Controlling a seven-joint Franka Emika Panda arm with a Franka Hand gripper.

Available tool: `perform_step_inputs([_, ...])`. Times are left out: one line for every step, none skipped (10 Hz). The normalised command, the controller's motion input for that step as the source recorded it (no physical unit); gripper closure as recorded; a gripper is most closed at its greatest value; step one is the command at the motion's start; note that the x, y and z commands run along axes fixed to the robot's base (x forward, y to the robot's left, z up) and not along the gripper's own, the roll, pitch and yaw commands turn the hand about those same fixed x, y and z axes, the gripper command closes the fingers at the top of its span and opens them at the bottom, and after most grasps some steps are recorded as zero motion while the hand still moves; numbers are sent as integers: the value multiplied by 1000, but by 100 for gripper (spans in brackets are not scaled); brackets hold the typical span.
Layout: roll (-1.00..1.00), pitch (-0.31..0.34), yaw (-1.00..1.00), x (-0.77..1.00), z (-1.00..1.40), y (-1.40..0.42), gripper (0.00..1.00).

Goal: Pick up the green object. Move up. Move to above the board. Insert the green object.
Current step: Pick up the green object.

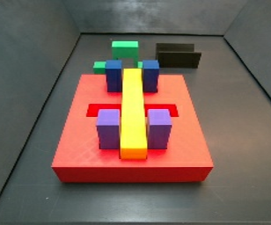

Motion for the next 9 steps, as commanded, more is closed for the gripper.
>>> perform_step_inputs([0, -46, 0, -54, -203, -443, 0])
perform_step_inputs([221, -63, 60, -206, -377, -963, 0])
perform_step_inputs([230, -37, 40, -180, -380, -971, 0])
perform_step_inputs([231, -17, 17, -109, -349, -969, 0])
perform_step_inputs([257, 0, 11, -37, -323, -931, 0])
perform_step_inputs([293, 0, 6, -40, -311, -903, 0])
perform_step_inputs([267, 0, 23, -37, -280, -897, 0])
perform_step_inputs([153, 0, 40, 11, -263, -709, 0])
perform_step_inputs([34, 0, 0, 77, -289, -483, 0])
